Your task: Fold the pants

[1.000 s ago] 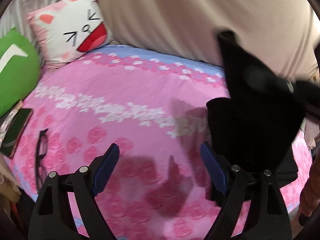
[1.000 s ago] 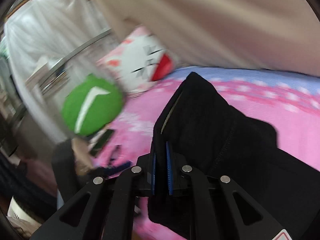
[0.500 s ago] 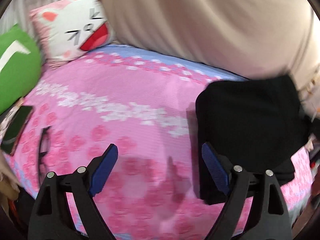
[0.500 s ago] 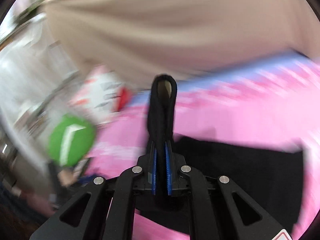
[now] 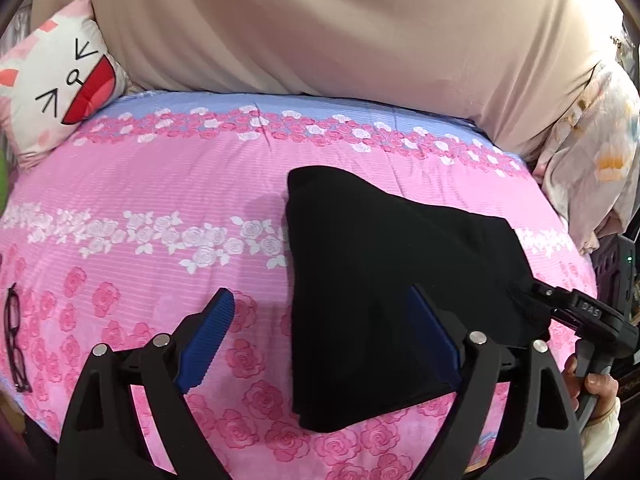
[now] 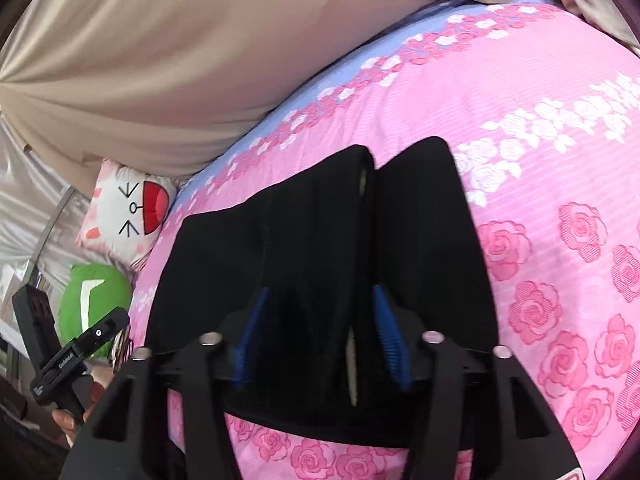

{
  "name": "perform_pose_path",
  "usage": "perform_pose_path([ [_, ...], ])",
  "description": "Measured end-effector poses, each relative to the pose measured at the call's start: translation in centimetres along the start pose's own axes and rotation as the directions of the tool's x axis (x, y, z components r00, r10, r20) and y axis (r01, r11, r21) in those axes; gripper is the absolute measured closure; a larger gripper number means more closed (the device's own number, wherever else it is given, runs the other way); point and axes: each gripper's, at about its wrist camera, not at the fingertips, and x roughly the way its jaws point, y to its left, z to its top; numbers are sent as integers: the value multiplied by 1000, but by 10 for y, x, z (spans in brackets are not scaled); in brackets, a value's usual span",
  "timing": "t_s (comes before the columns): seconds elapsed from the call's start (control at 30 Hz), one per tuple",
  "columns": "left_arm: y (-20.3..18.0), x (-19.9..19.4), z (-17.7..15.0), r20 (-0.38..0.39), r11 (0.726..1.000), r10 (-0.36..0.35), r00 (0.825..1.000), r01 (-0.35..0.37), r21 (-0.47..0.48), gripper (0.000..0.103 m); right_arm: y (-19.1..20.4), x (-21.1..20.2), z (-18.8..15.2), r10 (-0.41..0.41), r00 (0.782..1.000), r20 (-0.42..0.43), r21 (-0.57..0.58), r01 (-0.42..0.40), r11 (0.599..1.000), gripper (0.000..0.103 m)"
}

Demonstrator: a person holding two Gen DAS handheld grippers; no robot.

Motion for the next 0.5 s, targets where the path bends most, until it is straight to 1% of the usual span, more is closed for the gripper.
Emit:
perform_pose_path([
  [0.03, 2, -1, 0, 1, 1000, 6, 1000, -6, -3, 15, 1, 2, -1, 3, 1000, -1, -18, -3, 1000, 40],
  [0.13, 10, -3, 0, 0, 1000, 25, 1000, -25, -19, 15, 14, 5, -6, -39, 999, 2, -63, 39, 997, 40],
  [0.2, 15, -4, 0, 0, 999, 34, 999, -34, -29, 15, 14, -5, -8, -49, 998, 27, -37, 50, 998, 39],
  [0.27, 20, -5, -1, -1, 999, 40, 999, -40, -32, 15, 9, -9, -8, -30, 999, 27, -22, 31, 999, 39],
  [0.3, 21, -4, -2, -3, 999, 42, 999, -42, -32, 15, 6, -9, -10, -20, 1000, 0, -16, 20, 1000, 39],
  [0.37, 23, -1, -3, -14, 999, 39, 999, -39, -37, 15, -4, -9, -15, 30, 999, -33, 10, -30, 1000, 39],
  [0.4, 23, 1, -4, -21, 999, 35, 999, -36, -38, 15, -7, -10, -16, 52, 998, -36, 27, -51, 998, 40],
  [0.43, 23, 3, -6, -28, 999, 31, 999, -32, -37, 15, -9, -10, -18, 76, 997, -31, 49, -74, 996, 45],
  [0.47, 22, 6, -7, -35, 999, 30, 999, -31, -35, 15, -9, -8, -19, 92, 995, -42, 58, -89, 994, 69],
  [0.5, 21, 9, -8, -41, 999, 31, 999, -32, -35, 15, -4, -1, -19, 87, 994, -69, 49, -84, 995, 80],
])
